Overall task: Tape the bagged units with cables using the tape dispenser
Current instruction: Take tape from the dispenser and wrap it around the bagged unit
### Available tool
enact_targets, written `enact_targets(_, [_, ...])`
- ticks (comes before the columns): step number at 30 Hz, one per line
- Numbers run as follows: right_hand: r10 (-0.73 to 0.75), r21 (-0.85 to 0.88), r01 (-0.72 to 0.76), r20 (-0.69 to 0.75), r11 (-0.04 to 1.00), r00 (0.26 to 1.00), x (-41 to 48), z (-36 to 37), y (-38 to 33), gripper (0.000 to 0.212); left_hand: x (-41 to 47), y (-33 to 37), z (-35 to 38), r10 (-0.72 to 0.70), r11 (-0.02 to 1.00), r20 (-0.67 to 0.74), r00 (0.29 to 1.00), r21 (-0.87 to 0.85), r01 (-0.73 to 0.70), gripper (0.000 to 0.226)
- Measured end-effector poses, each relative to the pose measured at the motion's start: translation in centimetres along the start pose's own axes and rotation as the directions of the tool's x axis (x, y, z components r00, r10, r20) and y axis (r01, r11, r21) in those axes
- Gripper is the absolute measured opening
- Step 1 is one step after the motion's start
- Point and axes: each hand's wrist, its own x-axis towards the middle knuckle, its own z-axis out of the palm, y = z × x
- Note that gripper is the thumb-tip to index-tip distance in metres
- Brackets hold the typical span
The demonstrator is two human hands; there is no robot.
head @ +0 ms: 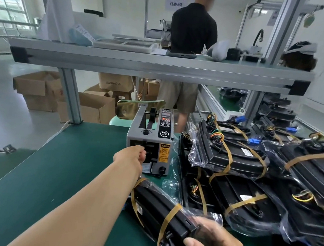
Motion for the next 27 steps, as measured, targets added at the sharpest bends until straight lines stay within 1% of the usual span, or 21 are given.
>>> enact_targets(1, [-0.003,-0.002,0.003,-0.015,1.000,1.000,0.0,0.0,0.0,0.041,0.3,0.0,0.0,0.018,1.000,-0.019,1.000,-0.006,-0.018,0.013])
enact_targets(3, [-0.013,-0.010,0.013,-0.020,1.000,1.000,-0.1,0.1,0.0,0.041,0.4,-0.1,-0.2,0.052,0.999,-0.025,0.998,-0.007,-0.053,0.013])
enact_targets(5, [-0.022,-0.045,0.022,-0.003,0.999,1.000,-0.3,0.4,-0.2,0.041,-0.4,-0.1,-0.7,0.094,0.996,0.025,0.995,0.007,-0.094,0.008])
enact_targets(7, [-0.030,-0.077,0.028,-0.021,0.997,0.999,-0.4,0.5,-0.5,0.040,-1.8,-0.1,-1.5,0.173,0.977,0.066,0.983,0.115,-0.180,0.014])
enact_targets(9, [-0.029,-0.088,0.024,-0.055,0.996,0.998,-0.5,0.6,-0.6,0.040,-4.1,-0.1,-2.5,0.322,0.906,0.109,0.940,0.252,-0.340,0.020])
enact_targets(11, [-0.020,-0.108,0.011,-0.081,0.994,0.997,-0.7,0.7,-0.7,0.040,-7.3,-0.6,-3.9,0.440,0.788,0.239,0.865,0.358,-0.500,0.028])
enact_targets(12, [-0.019,-0.133,0.007,-0.092,0.991,0.996,-0.9,0.8,-0.7,0.040,-9.1,-1.1,-4.7,0.453,0.741,0.326,0.830,0.380,-0.553,0.031])
enact_targets(13, [-0.019,-0.163,0.002,-0.102,0.987,0.995,-1.0,1.0,-0.7,0.042,-10.9,-1.9,-5.5,0.433,0.717,0.407,0.804,0.385,-0.581,0.030])
enact_targets(14, [-0.021,-0.190,-0.001,-0.113,0.982,0.993,-1.1,1.1,-0.8,0.045,-12.6,-2.8,-6.1,0.391,0.712,0.472,0.790,0.388,-0.585,0.027])
enact_targets(16, [-0.036,-0.219,0.008,-0.128,0.976,0.991,-1.3,1.4,-0.9,0.050,-15.2,-4.7,-6.7,0.298,0.710,0.552,0.778,0.416,-0.568,0.022])
enact_targets(18, [-0.065,-0.235,0.028,-0.151,0.972,0.986,-1.3,1.5,-1.1,0.054,-16.3,-6.4,-6.8,0.277,0.694,0.565,0.777,0.442,-0.568,0.019])
enact_targets(21, [-0.074,-0.222,0.035,-0.167,0.974,0.983,-1.3,1.5,-1.0,0.052,-16.6,-7.5,-6.7,0.313,0.651,0.527,0.790,0.488,-0.582,0.013])
enact_targets(24, [-0.065,-0.209,0.030,-0.163,0.977,0.985,-1.5,1.6,-0.8,0.047,-16.6,-8.0,-6.9,0.318,0.632,0.512,0.798,0.514,-0.580,0.012])
enact_targets(27, [-0.075,-0.211,0.043,-0.148,0.976,0.986,-1.5,1.7,-0.8,0.050,-16.6,-8.4,-6.9,0.339,0.600,0.503,0.795,0.535,-0.595,0.012])
